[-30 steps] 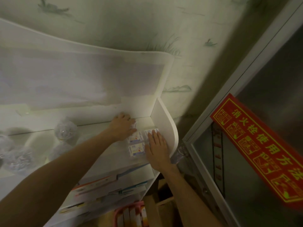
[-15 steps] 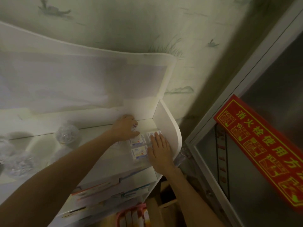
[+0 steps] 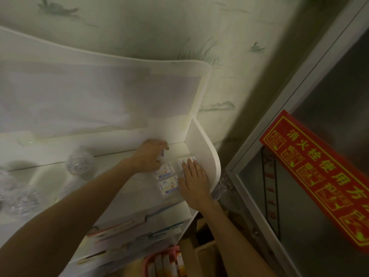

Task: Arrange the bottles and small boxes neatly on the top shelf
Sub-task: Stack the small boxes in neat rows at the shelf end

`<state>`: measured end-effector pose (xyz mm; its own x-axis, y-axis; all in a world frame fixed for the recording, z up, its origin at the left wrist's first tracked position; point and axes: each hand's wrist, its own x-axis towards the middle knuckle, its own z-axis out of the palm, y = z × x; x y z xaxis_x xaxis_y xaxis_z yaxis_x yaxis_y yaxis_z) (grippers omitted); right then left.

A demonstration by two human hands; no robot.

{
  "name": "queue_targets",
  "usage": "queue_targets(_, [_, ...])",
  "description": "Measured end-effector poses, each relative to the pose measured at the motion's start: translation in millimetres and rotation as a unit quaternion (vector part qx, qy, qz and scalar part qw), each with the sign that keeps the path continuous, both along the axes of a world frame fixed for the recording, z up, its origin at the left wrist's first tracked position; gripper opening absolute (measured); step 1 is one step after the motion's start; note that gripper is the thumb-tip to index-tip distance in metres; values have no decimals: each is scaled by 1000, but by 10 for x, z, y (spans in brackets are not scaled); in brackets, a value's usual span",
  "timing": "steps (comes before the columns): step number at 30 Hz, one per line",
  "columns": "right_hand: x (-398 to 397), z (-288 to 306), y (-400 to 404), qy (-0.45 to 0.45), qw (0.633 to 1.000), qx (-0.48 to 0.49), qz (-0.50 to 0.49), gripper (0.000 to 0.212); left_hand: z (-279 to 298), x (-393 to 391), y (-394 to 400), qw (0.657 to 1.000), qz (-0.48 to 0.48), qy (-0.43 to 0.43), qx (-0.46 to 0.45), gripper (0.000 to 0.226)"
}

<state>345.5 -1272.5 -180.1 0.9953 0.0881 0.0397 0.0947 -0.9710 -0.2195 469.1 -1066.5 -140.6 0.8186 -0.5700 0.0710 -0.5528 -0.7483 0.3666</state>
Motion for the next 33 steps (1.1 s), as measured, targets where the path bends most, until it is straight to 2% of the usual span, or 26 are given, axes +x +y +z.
queue_targets(2, [-4, 5, -4, -4, 1000, 1, 1, 84, 5, -36, 23, 1000, 19, -20, 1, 64])
queue_targets(5, [-3, 9, -4, -3, 1000, 4, 2, 84, -39, -50, 46, 992, 112, -60, 0, 60])
queue_targets(7, [-2, 8, 0, -4, 1000, 4, 4, 87, -56, -35, 30, 988, 139, -52, 31, 59])
queue_targets(9, [-2, 8, 2, -8, 1000, 6, 3, 89, -58, -28, -20, 990, 136, -24, 9, 52])
queue_targets(12, [0, 11, 6, -5, 1000, 4, 1, 82, -30, -19, -135, 997, 72, 12, -24, 43])
queue_targets(15, [-7, 20, 12, -3, 1000, 2, -5, 73, -17, -46, -244, 1000, 21, 17, 2, 40])
queue_targets(20, [-19, 20, 17, -16, 1000, 16, 1, 89, -23, -200, -391, 993, 89, -56, 52, 42])
queue_targets(23, [-12, 15, 24, -32, 999, 19, -3, 88, -66, -257, -423, 993, 76, -69, 61, 44])
queue_targets(25, [-16, 3, 25, -33, 999, 16, -3, 86, -70, -260, -495, 997, 42, -48, 35, 44])
queue_targets(28, [-20, -7, 35, -32, 998, 41, -25, 74, -52, -250, -643, 999, 13, 32, -22, 47])
queue_targets(33, [-15, 12, 30, -24, 998, 52, -30, 78, -46, -229, -595, 991, 0, 111, -78, 57])
